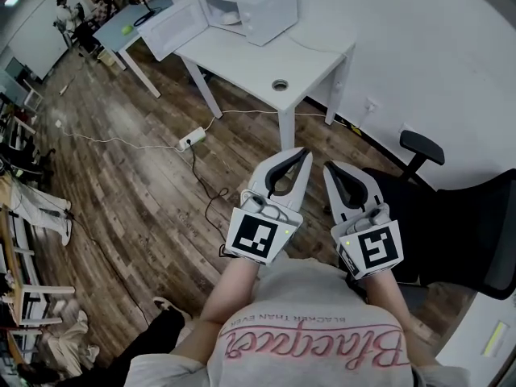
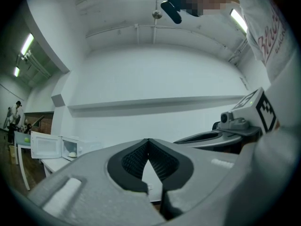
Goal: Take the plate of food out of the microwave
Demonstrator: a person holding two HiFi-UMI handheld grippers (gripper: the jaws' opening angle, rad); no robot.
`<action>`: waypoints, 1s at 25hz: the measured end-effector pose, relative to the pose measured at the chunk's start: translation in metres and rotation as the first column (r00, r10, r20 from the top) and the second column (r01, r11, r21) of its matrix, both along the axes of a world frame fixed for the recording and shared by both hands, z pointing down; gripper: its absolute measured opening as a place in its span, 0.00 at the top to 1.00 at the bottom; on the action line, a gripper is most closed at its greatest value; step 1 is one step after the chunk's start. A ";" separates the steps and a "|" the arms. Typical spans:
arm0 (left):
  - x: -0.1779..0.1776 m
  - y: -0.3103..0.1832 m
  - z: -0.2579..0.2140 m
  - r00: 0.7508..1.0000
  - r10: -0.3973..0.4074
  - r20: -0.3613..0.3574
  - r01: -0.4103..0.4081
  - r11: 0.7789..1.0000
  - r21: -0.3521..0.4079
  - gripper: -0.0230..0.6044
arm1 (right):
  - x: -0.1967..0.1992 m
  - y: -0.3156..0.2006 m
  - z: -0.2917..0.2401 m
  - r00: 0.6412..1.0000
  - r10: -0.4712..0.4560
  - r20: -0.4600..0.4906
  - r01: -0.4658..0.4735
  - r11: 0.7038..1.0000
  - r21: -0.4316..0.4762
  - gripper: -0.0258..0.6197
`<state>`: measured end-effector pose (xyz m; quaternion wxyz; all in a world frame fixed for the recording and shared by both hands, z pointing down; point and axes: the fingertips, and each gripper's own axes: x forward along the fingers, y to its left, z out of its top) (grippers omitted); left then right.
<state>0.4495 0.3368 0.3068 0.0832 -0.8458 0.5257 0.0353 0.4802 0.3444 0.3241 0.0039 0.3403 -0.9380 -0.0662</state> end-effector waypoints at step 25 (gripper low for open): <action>-0.118 -0.044 -0.004 0.995 -0.104 -0.006 0.104 0.995 -0.007 0.96 | -0.123 -0.038 -0.001 0.990 -0.137 -0.032 0.136 0.991 -0.015 0.94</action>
